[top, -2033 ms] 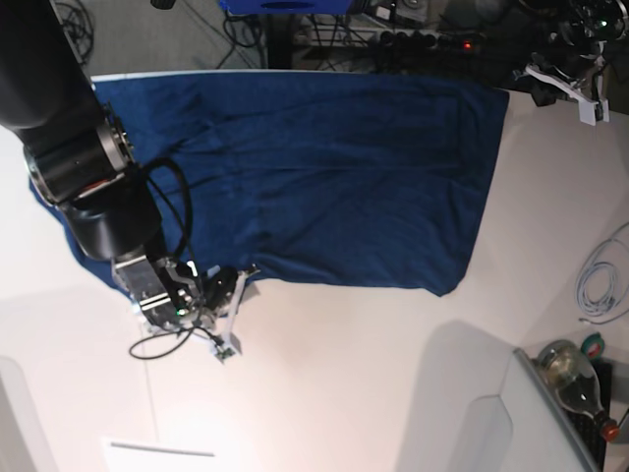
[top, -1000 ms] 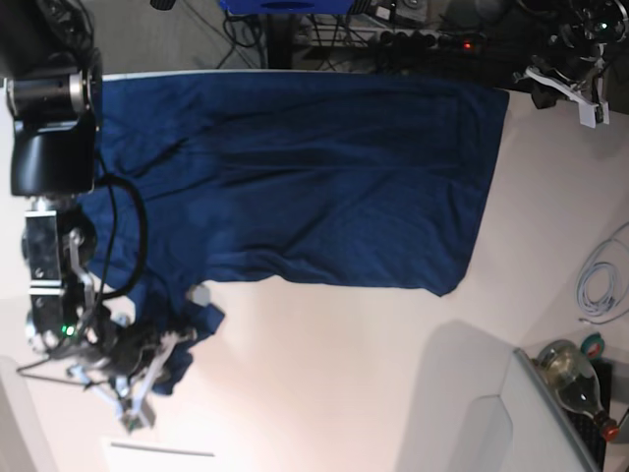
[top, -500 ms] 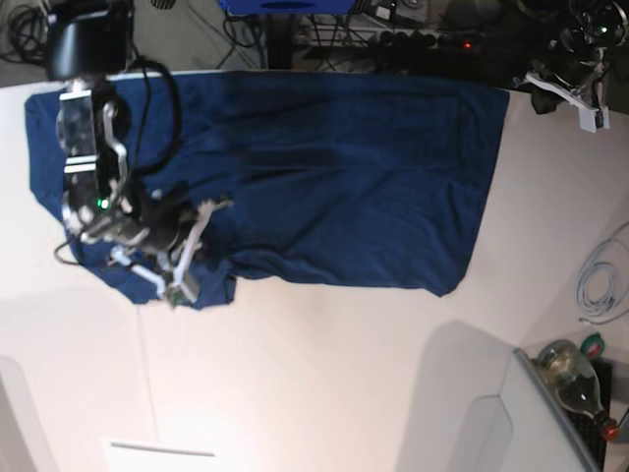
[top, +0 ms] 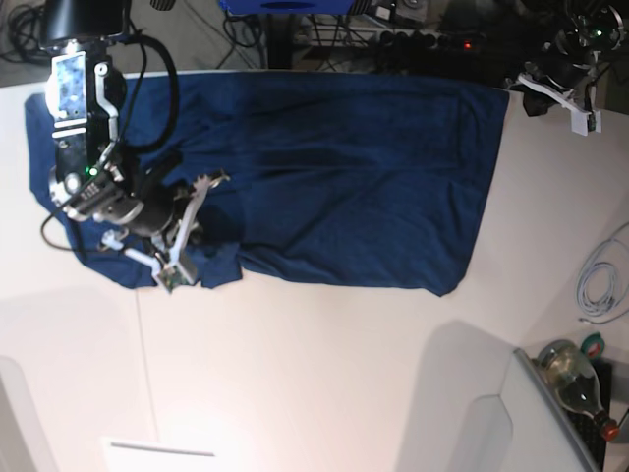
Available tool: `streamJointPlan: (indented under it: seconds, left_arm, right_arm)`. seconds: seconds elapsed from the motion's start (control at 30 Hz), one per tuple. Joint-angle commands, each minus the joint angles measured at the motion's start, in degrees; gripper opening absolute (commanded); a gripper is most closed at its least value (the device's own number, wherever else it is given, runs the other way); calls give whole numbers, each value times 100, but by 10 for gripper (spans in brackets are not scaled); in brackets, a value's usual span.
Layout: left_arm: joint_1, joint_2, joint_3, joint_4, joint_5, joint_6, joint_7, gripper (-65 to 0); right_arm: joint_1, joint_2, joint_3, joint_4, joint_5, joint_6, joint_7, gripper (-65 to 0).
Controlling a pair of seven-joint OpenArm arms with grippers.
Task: Layout the t-shirt on the table in an organized manner, then fold the t-shirt properly
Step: 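Fold the held hem corner with the right gripper onto the shirt body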
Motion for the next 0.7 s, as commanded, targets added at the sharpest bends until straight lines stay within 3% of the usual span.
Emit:
streamJointPlan:
  seconds: [0.0, 0.13, 0.3, 0.37, 0.47, 0.67]
  left_arm:
    - [37, -71, -30, 88, -63, -47, -87, -650]
    - [46, -71, -30, 88, -63, -47, -87, -650]
    - [64, -71, -30, 88, -63, -47, -87, -650]
    - [73, -71, -30, 88, -63, -47, -87, -650]
    - [73, -71, -30, 88, -63, -47, -87, -650]
    - [73, -71, -30, 88, -63, -47, -87, -650]
  right_arm:
    - [-20, 17, 13, -82, 47, 18, 74, -648]
    - [-46, -10, 13, -803, 38, 18, 30, -617]
    - [-116, 8, 22, -495, 38, 18, 39, -362]
    - [-90, 17, 22, -179, 29, -9, 48, -300]
    - [437, 8, 13, -223, 20, -9, 30, -288]
    - [2099, -36, 13, -2543, 20, -18, 215, -287]
